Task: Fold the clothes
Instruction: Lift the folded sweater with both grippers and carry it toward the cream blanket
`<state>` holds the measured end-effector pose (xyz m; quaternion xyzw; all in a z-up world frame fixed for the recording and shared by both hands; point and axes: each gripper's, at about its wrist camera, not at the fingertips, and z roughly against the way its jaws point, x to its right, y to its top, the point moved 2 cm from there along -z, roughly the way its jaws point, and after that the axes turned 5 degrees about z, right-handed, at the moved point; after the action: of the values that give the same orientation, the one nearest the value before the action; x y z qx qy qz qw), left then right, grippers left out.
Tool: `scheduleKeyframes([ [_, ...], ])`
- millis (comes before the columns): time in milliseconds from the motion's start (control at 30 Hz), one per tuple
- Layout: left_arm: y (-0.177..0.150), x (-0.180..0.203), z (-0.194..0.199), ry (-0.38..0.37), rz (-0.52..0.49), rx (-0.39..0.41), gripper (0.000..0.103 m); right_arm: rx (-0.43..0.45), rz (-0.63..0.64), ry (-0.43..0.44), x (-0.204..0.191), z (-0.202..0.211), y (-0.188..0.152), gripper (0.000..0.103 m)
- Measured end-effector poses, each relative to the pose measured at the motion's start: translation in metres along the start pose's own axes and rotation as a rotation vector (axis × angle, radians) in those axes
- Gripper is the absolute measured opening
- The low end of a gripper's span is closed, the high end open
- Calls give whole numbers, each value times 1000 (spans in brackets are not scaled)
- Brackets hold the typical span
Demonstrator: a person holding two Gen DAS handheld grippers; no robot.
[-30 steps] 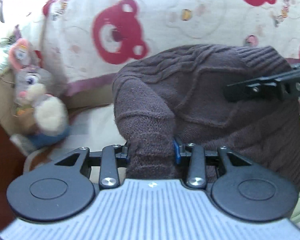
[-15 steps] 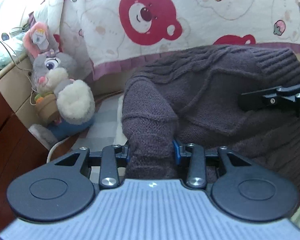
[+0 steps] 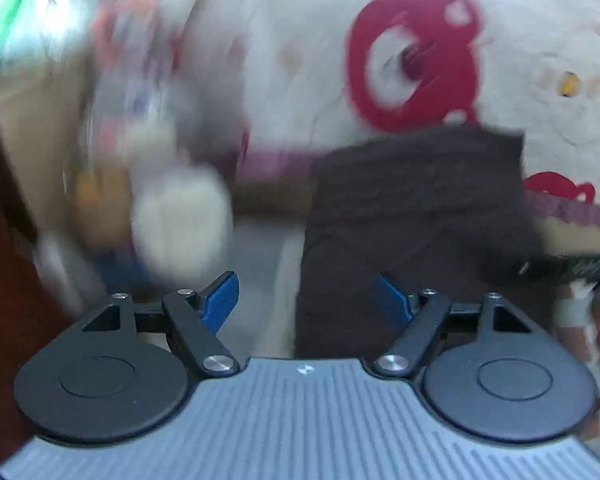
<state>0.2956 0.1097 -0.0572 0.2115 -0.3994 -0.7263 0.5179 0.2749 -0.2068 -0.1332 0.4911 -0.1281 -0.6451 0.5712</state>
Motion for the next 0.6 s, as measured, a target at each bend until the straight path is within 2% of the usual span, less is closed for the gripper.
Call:
scheduleKeyframes([
  [33, -15, -12, -6, -11, 80, -23, 75, -27, -23, -22, 10, -6, -9, 61],
  [133, -63, -45, -10, -30, 290, -57, 75, 15, -138, 24, 33, 1, -30, 65],
  [233, -98, -74, -3, -44, 475, -53, 75, 46, -293, 100, 50, 8, -48, 67],
  [267, -106, -83, -1, -61, 547, -46, 75, 49, -307, 108, 49, 9, -51, 67],
  [367, -124, -109, 6, -175, 794, -44, 75, 51, -340, 134, 45, 13, -61, 69],
  [400, -125, -113, 7, -227, 846, -38, 75, 46, -344, 141, 45, 15, -62, 70],
  [467, -120, -112, 12, -279, 857, -24, 75, 35, -344, 157, 45, 21, -67, 70],
  [533, -113, -99, 14, -290, 780, -25, 75, 26, -346, 171, 45, 24, -72, 70],
  [600, -112, -81, 22, -289, 657, -29, 75, 10, -357, 188, 49, 29, -79, 70],
])
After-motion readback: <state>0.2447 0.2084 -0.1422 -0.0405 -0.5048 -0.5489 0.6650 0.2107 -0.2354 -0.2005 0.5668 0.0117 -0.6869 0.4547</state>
